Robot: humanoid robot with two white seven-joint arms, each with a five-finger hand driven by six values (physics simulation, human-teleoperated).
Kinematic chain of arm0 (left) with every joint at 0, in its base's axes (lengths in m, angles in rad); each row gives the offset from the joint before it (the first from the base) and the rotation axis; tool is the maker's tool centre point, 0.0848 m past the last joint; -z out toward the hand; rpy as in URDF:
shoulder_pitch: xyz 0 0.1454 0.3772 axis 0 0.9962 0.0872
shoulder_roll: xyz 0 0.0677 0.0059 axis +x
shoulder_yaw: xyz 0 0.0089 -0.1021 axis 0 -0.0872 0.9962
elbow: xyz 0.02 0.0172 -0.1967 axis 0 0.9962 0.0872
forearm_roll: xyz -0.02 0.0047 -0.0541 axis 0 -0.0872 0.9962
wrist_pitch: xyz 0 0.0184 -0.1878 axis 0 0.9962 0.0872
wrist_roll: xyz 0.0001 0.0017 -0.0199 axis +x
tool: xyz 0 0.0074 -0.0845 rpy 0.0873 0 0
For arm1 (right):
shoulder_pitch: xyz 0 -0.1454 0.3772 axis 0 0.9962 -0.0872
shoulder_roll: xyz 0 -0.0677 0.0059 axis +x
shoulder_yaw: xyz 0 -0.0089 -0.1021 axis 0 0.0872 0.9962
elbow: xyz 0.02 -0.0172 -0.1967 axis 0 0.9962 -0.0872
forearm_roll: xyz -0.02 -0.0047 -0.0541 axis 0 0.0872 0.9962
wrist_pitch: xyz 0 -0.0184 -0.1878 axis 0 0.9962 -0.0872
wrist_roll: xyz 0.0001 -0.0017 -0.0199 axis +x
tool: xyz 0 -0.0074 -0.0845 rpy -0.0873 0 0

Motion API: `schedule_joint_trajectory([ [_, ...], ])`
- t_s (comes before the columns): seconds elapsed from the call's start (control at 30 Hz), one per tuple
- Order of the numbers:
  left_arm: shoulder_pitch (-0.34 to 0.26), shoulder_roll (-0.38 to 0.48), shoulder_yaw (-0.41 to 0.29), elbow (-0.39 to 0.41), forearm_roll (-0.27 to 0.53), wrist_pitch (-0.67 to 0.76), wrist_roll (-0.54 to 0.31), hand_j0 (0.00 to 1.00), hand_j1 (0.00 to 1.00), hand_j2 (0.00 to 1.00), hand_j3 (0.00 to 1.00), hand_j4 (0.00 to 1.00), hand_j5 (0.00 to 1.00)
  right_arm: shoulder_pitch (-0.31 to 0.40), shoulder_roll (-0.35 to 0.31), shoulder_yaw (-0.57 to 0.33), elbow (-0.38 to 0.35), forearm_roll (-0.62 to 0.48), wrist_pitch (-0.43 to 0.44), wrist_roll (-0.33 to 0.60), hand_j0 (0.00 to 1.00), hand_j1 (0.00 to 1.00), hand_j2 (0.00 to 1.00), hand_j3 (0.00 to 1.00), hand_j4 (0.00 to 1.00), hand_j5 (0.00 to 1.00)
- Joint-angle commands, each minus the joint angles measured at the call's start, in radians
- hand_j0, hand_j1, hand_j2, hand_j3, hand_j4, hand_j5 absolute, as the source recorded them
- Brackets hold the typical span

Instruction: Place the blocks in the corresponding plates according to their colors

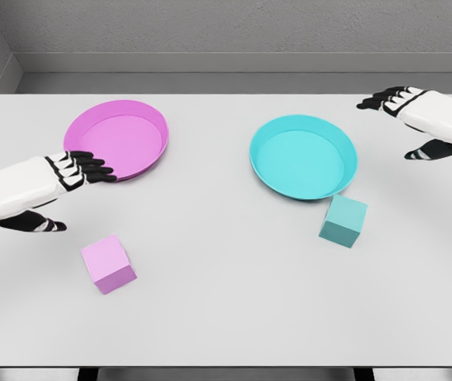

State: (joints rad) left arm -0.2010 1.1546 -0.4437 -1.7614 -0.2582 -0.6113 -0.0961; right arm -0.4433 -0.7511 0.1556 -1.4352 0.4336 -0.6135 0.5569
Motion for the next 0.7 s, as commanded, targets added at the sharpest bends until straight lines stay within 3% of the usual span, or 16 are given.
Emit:
schedule_joint_trajectory([
  [0.0, 0.0, 0.001, -0.001, -0.001, 0.007, 0.0, -0.007, 1.0, 1.0, 1.0, 1.0, 1.0, 1.0, 0.0, -0.002, 0.002, -0.005, -0.004, 0.003, 0.001, 1.0, 1.0, 1.0, 1.0, 1.0, 1.0],
  [0.1, -0.005, 0.002, -0.003, -0.001, 0.005, 0.0, -0.037, 1.0, 1.0, 1.0, 1.0, 1.0, 1.0, -0.011, -0.002, -0.004, -0.001, -0.004, 0.003, 0.001, 1.0, 1.0, 1.0, 1.0, 1.0, 1.0],
  [0.2, -0.023, 0.004, -0.004, -0.001, 0.005, 0.0, -0.177, 1.0, 1.0, 1.0, 1.0, 1.0, 1.0, 0.006, -0.013, -0.039, 0.009, -0.004, 0.003, 0.003, 1.0, 1.0, 1.0, 1.0, 1.0, 1.0],
  [0.3, -0.031, 0.005, -0.006, -0.003, 0.004, 0.0, -0.231, 1.0, 1.0, 1.0, 1.0, 1.0, 1.0, 0.017, -0.076, -0.031, 0.013, -0.004, 0.003, 0.006, 1.0, 1.0, 1.0, 1.0, 1.0, 1.0],
  [0.33, -0.032, 0.005, -0.007, -0.003, 0.004, 0.0, -0.231, 1.0, 1.0, 1.0, 1.0, 1.0, 1.0, 0.006, -0.088, 0.005, -0.014, -0.001, 0.003, 0.054, 1.0, 1.0, 1.0, 1.0, 1.0, 1.0],
  [0.4, -0.034, 0.005, -0.007, -0.003, 0.004, 0.0, -0.237, 1.0, 1.0, 1.0, 1.0, 1.0, 1.0, -0.018, -0.117, 0.123, -0.099, 0.028, 0.003, 0.054, 1.0, 1.0, 1.0, 1.0, 1.0, 1.0],
  [0.53, -0.038, -0.003, -0.018, -0.003, 0.005, 0.0, -0.237, 1.0, 1.0, 1.0, 1.0, 1.0, 1.0, -0.135, -0.117, 0.255, -0.091, 0.024, 0.003, 0.054, 1.0, 1.0, 1.0, 1.0, 1.0, 1.0],
  [0.63, -0.035, -0.01, -0.026, -0.003, 0.005, 0.0, -0.237, 1.0, 1.0, 1.0, 1.0, 1.0, 1.0, -0.143, -0.157, 0.357, -0.108, 0.028, 0.003, 0.054, 1.0, 1.0, 1.0, 1.0, 1.0, 1.0],
  [0.67, -0.037, -0.013, -0.052, -0.003, 0.005, 0.0, -0.238, 1.0, 1.0, 1.0, 1.0, 1.0, 1.0, -0.143, -0.186, 0.387, -0.145, 0.028, 0.003, 0.054, 1.0, 1.0, 1.0, 1.0, 1.0, 1.0],
])
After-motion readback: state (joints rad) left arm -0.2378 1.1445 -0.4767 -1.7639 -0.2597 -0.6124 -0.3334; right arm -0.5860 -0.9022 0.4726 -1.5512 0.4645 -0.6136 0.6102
